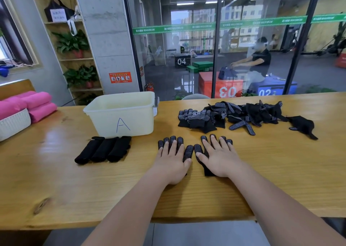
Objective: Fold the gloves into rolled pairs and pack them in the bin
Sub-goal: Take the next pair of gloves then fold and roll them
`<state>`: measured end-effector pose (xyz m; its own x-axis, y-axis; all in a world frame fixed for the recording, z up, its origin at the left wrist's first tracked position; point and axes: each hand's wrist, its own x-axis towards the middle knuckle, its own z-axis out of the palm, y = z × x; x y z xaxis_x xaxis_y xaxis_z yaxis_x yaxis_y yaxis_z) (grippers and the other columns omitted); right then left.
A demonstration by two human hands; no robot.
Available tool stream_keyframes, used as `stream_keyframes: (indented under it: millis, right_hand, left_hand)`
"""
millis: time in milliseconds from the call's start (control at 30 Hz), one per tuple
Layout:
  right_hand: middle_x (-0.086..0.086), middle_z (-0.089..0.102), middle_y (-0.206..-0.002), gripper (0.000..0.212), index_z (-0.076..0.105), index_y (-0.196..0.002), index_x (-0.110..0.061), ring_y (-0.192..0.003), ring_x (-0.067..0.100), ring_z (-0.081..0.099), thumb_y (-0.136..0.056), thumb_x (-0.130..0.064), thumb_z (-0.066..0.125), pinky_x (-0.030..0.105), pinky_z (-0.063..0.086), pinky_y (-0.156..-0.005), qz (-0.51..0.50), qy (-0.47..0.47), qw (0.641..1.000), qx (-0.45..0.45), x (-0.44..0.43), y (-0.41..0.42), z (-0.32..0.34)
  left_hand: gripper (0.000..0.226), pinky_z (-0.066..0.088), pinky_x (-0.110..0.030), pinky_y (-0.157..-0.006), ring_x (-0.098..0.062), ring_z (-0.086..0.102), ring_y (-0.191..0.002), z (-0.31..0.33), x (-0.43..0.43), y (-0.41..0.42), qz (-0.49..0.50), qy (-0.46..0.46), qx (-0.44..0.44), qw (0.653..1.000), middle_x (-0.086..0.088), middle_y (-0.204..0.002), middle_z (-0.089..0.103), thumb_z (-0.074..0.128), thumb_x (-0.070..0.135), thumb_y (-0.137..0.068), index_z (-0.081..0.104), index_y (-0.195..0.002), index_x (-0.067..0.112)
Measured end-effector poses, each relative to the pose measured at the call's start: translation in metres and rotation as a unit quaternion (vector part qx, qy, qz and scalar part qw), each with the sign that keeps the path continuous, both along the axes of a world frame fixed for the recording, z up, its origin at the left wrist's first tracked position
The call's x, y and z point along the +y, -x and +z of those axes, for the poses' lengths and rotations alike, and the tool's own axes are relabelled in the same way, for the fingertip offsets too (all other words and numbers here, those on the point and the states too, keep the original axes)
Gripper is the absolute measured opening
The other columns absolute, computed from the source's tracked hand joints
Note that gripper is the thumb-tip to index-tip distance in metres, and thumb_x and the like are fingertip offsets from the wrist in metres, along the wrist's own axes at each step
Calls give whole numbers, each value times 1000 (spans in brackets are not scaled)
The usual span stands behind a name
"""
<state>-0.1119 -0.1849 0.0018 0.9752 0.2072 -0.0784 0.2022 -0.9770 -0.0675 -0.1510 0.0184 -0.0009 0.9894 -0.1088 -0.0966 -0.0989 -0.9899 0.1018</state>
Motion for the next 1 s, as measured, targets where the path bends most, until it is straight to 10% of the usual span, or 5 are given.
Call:
stream_keyframes:
  millis: [233, 467, 800, 1000]
  right_hand:
    - [-2, -7, -176, 80, 2, -168, -37, -163, 25, -9, -99, -78, 8, 50, 0, -132, 7, -32, 998, -44, 2, 31, -8]
    - [-14, 69, -137, 56, 78, -122, -34, -135, 10, 55, -107, -56, 29, 33, 47, -107, 57, -166, 938, -300, -3, 56, -1]
    - [-18, 51, -156, 51, 61, -145, -37, -150, 8, 38, -108, -57, 32, 33, 32, -124, 127, -142, 968, -164, -1, 53, -10]
    - [-18, 63, -100, 30, 76, -97, -30, -100, 8, 50, -98, -42, 50, 27, 52, -78, 53, -183, 943, -273, -7, 52, -9]
  left_hand:
    - [71, -6, -50, -131, -28, -23, -160, -6, 14, 32, 3, 16, -33, 999, -4, -175, -21, 14, 59, -108, -11, -168, 30]
    - [51, 2, -35, -133, -9, 1, -163, -5, 24, 50, -80, 149, -192, 967, 15, -174, 16, 33, 30, -113, 37, -163, 32]
    - [68, -3, -42, -132, -10, -12, -162, -9, 19, 42, -90, 28, -71, 993, 12, -177, -5, 15, 59, -109, 7, -170, 30]
    - [39, 38, -35, -115, -10, 48, -133, -4, 30, 56, -22, 190, -287, 939, 16, -136, 62, 43, 43, -109, 70, -132, 28]
